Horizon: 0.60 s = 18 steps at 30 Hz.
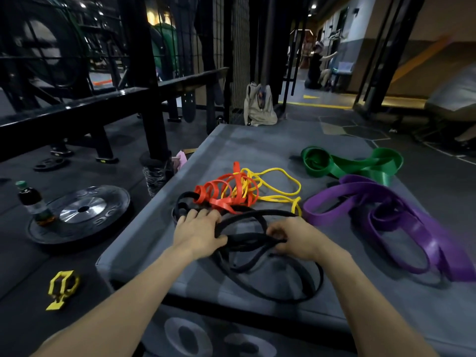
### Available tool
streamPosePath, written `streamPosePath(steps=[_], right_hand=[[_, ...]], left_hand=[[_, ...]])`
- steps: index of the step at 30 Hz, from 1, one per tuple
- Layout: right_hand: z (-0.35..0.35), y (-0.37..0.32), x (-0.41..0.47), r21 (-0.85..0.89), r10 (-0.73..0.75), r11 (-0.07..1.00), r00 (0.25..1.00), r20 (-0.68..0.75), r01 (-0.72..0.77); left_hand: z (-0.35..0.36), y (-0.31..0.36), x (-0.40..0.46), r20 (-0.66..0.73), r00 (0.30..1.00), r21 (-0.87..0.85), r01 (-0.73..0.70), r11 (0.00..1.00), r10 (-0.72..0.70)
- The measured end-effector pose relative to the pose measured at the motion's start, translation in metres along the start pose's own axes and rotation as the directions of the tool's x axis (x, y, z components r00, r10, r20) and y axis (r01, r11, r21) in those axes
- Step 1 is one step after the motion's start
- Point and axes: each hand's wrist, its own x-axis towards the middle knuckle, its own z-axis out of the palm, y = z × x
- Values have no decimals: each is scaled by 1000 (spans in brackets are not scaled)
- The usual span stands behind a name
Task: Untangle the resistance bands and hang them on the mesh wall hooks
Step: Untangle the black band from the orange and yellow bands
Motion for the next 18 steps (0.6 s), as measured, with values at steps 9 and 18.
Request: streamPosePath(steps=[9,18], right_hand=[[-1,-8,-12,76,-3,997,986,-168,16],[-16,-38,-35,-121,-134,989,868,-479,86]], left_hand=[[-15,2,-10,-308,944,-249,38,968,-116],[-87,16,-23,-100,979,-991,-82,106,-179]])
